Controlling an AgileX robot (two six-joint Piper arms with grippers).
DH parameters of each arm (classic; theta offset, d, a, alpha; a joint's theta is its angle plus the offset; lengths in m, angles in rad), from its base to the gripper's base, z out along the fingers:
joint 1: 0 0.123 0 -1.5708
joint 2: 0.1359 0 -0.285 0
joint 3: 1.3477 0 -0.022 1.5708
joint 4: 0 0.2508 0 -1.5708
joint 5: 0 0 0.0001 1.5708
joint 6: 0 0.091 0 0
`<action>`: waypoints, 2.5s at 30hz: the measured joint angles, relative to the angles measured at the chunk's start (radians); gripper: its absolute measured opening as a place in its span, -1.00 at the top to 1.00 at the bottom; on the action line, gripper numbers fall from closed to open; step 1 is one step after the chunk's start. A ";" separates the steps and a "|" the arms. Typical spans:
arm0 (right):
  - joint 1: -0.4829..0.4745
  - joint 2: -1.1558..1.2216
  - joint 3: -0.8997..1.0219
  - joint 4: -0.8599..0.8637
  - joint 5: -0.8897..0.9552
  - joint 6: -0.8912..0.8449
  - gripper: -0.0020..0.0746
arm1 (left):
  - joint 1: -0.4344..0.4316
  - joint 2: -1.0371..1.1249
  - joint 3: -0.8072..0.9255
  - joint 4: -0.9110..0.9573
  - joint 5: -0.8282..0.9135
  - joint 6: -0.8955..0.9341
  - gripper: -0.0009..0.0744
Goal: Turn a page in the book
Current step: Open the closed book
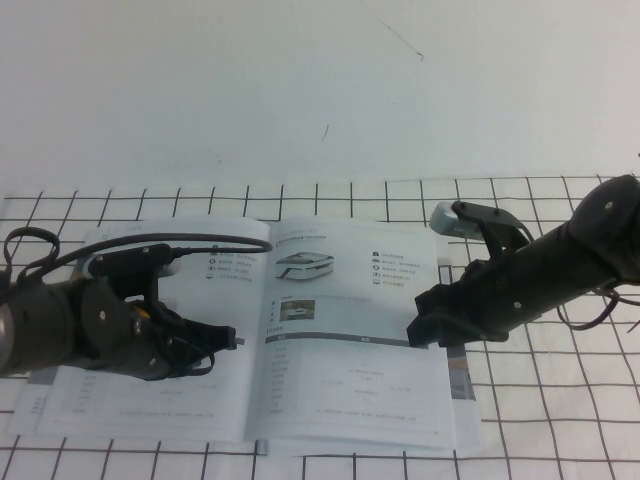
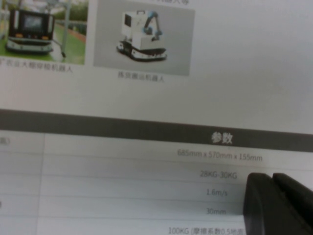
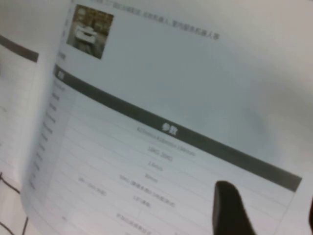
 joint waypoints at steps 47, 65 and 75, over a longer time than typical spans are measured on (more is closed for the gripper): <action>-0.010 0.060 -0.010 0.369 0.091 -0.227 -0.29 | 0.000 0.000 0.000 -0.033 -0.010 -0.002 0.98; -0.010 0.045 -0.159 -0.249 0.187 0.194 -0.29 | 0.000 0.001 0.000 -0.035 -0.012 0.000 0.98; -0.010 0.108 -0.168 -0.197 0.198 0.170 -0.29 | 0.000 0.001 0.000 -0.040 -0.010 0.000 0.98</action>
